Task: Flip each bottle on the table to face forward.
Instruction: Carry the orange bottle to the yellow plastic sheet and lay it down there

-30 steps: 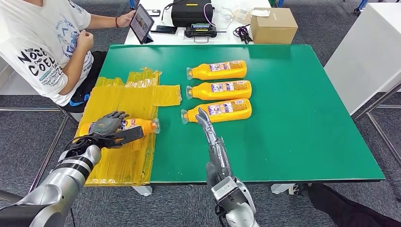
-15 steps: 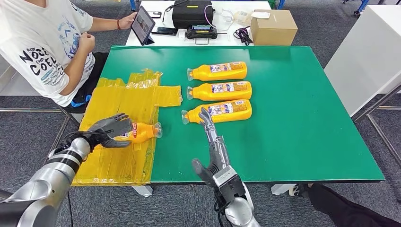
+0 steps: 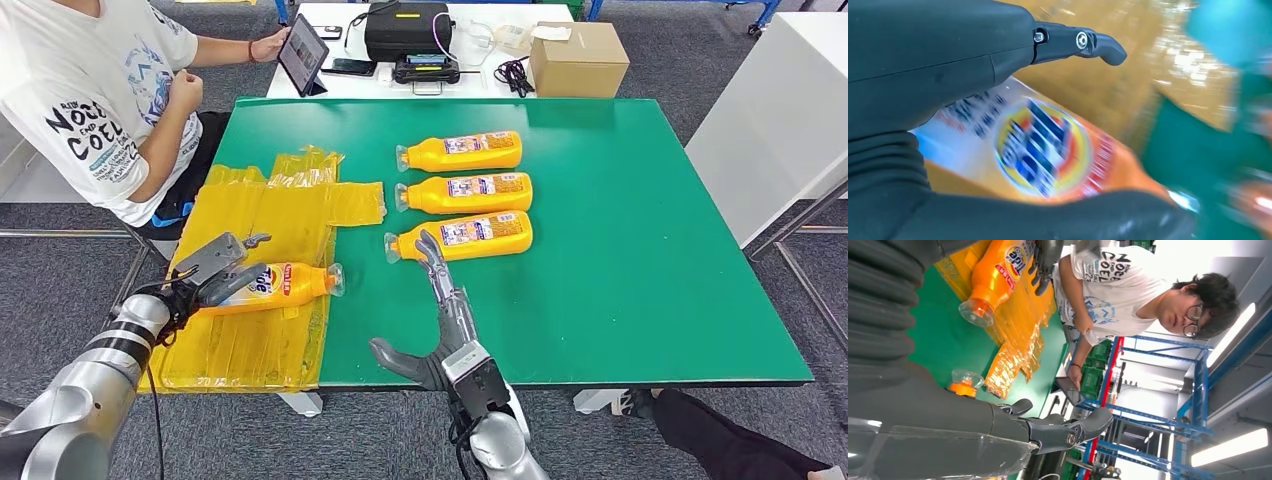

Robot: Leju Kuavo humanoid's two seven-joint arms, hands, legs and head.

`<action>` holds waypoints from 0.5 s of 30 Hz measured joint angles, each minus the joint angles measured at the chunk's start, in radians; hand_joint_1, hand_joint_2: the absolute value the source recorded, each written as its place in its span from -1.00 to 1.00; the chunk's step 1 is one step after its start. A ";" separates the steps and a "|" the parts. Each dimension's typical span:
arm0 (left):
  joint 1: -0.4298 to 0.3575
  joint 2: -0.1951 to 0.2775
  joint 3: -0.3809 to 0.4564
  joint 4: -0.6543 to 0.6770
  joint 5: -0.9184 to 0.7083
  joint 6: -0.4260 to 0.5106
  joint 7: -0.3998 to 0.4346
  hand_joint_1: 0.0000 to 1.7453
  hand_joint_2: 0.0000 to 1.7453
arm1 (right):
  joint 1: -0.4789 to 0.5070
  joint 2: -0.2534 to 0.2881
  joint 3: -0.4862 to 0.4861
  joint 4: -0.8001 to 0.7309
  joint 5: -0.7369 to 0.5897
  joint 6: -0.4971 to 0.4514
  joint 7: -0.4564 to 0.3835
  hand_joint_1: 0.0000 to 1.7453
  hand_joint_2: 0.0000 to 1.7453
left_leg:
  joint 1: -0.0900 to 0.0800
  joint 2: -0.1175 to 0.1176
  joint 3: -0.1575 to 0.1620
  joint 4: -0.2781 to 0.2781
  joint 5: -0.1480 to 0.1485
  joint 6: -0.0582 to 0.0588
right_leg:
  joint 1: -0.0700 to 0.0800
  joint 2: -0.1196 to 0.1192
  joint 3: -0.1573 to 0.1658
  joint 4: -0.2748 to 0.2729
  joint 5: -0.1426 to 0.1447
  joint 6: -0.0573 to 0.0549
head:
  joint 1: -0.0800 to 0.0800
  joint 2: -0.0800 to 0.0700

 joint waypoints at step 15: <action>0.171 -0.133 0.038 -0.298 0.321 0.826 -0.254 -1.00 1.00 | -0.002 0.006 0.021 0.051 0.023 -0.028 0.016 -1.00 1.00 | 0.000 0.002 -0.010 0.001 0.000 0.000 | 0.000 0.000 -0.011 0.000 0.001 0.000 | 0.000 0.000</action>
